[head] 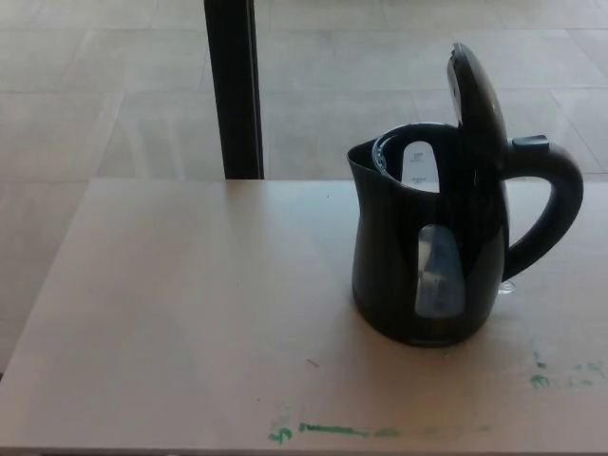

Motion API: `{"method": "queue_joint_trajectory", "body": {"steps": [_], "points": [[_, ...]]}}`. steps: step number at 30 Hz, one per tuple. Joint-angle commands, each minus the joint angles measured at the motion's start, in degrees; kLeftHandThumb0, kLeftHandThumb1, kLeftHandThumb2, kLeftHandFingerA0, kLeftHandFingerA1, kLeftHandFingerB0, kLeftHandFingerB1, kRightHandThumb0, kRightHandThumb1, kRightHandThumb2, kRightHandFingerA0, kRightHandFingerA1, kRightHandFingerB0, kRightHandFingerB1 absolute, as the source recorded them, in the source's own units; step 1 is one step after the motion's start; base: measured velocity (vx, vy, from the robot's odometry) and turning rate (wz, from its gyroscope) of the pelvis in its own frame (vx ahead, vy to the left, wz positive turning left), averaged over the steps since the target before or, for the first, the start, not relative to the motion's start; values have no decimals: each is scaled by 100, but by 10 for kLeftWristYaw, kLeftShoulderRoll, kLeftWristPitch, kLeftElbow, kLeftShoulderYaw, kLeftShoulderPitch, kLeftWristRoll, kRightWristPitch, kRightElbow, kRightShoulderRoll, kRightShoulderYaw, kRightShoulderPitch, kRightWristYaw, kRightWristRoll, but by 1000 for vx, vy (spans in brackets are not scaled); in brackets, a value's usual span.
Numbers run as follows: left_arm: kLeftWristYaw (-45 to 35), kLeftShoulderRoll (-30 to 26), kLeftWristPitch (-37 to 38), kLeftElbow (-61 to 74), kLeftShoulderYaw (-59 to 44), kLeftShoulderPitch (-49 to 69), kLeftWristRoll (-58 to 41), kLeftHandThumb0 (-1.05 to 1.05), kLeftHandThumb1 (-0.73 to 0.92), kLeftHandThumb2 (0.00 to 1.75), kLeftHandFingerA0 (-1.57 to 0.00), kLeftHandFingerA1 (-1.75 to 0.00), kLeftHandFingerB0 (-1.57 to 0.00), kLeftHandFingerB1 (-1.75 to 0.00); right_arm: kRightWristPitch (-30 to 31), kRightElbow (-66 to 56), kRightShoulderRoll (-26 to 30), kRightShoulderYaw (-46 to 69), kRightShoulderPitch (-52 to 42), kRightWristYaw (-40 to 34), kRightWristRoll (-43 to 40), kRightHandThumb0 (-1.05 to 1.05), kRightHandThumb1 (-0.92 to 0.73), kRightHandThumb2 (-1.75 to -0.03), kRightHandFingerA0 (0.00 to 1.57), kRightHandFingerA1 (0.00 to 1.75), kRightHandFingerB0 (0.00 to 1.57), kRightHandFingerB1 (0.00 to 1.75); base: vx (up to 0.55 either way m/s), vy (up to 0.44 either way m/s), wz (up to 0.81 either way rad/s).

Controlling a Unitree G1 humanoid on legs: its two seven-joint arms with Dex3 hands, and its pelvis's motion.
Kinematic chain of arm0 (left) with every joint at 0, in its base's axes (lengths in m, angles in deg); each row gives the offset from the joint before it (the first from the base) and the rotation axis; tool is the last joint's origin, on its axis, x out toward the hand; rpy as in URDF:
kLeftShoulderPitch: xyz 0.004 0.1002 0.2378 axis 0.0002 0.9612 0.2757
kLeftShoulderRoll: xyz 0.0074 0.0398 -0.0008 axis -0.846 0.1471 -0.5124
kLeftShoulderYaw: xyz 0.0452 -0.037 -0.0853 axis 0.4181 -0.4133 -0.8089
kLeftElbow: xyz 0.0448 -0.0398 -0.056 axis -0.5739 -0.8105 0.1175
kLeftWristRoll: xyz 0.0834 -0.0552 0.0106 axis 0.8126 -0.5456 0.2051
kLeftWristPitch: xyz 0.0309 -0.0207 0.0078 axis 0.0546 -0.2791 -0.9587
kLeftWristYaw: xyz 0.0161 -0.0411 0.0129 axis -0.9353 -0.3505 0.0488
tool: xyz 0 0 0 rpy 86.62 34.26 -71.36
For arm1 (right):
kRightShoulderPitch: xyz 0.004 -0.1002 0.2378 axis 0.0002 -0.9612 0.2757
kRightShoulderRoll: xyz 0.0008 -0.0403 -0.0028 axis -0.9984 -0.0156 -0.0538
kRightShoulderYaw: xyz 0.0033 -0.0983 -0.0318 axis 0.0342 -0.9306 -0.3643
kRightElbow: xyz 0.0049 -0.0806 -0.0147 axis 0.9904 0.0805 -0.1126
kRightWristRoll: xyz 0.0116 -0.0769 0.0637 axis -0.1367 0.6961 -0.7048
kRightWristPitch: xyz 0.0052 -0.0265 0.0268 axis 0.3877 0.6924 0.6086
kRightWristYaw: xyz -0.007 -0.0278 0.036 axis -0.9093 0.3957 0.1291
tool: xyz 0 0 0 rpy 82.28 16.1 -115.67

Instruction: The robot uses its right hand to push down on the lid of a kettle kept in the middle of the desk to close it

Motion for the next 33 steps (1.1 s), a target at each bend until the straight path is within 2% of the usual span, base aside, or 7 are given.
{"method": "queue_joint_trajectory", "body": {"steps": [1,25,26,28,29,31,33], "points": [[-64,-23,4,-20,-28,-10,-49,-70,73,62,-40,-47,-29,-35,-7,-29,16,63,13,50,-102,-63,-85,-66,38,54,12,25,0,0,0],[-71,-35,1,-41,-32,-12,-62,-69,73,61,-41,-49,-30,-36,178,-412,228,-74,364,19,-47,-71,-92,-68,28,43,19,29,0,0,0],[-72,-35,1,-41,-31,-12,-62,-70,73,62,-41,-49,-32,-36,175,-400,229,-96,390,26,-39,-76,-71,-100,23,52,15,43,0,0,0],[-71,-35,8,-38,-24,-9,-56,-71,73,62,-41,-48,-33,-36,142,-363,230,-152,447,38,-2,-77,-88,-67,31,41,22,29,0,0,0],[-71,-35,9,-41,-24,-10,-56,-70,73,62,-42,-48,-32,-36,125,-349,231,-171,459,36,16,-81,-69,-106,26,52,14,42,0,0,0],[-73,-36,9,-46,-26,-11,-58,-70,72,62,-42,-48,-31,-35,141,-345,232,-190,483,54,7,-84,-84,-66,29,40,21,28,0,0,0],[-72,-38,8,-41,-22,-8,-56,-70,72,62,-42,-48,-32,-35,165,-345,235,-228,520,72,9,-82,-65,-103,21,51,11,41,0,0,0]]}}
